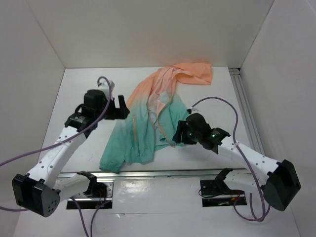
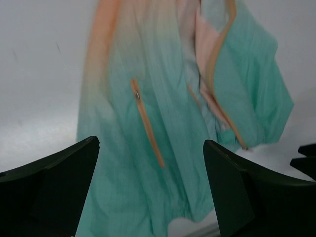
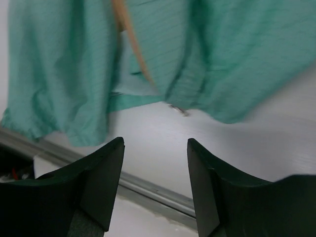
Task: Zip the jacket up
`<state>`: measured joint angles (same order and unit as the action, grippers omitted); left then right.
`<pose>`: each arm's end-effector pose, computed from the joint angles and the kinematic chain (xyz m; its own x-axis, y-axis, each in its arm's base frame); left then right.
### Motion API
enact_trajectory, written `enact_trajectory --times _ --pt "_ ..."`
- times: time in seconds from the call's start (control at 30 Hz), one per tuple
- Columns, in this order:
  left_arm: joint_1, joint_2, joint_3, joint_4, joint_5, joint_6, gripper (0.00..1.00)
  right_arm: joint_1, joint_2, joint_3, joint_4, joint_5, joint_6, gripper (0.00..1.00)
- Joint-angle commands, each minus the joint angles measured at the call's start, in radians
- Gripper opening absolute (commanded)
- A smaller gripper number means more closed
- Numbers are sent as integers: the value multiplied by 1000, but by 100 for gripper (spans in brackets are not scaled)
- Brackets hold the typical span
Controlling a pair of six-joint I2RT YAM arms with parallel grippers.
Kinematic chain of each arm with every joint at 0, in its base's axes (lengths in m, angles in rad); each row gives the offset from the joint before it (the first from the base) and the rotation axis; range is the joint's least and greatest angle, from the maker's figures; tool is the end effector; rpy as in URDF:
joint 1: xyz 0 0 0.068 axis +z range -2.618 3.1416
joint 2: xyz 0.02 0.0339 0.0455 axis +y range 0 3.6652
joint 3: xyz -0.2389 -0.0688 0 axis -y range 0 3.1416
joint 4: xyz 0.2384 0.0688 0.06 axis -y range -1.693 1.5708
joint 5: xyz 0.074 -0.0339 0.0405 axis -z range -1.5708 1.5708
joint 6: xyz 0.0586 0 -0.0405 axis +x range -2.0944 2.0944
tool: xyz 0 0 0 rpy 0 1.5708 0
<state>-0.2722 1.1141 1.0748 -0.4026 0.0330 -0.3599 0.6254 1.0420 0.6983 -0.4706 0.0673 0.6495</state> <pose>0.2644 -0.0758 0.3218 -0.4903 -0.2286 -0.8411 0.1333 0.9340 -0.3316 0.1929 0.1344 0.1996 -0.8002 0.1665 -0.5762 -0.0788 0.9232 0.3762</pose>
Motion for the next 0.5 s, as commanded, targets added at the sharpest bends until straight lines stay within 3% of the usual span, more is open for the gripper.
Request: enact_trajectory --times 0.0,0.1,0.23,0.37,0.47 --pt "-94 -80 -146 -82 25 -103 100 118 59 -8 228 -121 53 61" --pt "-148 -193 -248 -120 -38 -183 100 250 197 31 306 -112 64 61" --pt "-148 -273 -299 -131 47 -209 98 341 384 114 334 -112 42 62" --pt "-157 -229 -257 -223 7 -243 83 341 489 127 420 -187 53 62" --pt "-168 -195 -248 -243 7 -243 69 341 546 152 429 -187 53 56"
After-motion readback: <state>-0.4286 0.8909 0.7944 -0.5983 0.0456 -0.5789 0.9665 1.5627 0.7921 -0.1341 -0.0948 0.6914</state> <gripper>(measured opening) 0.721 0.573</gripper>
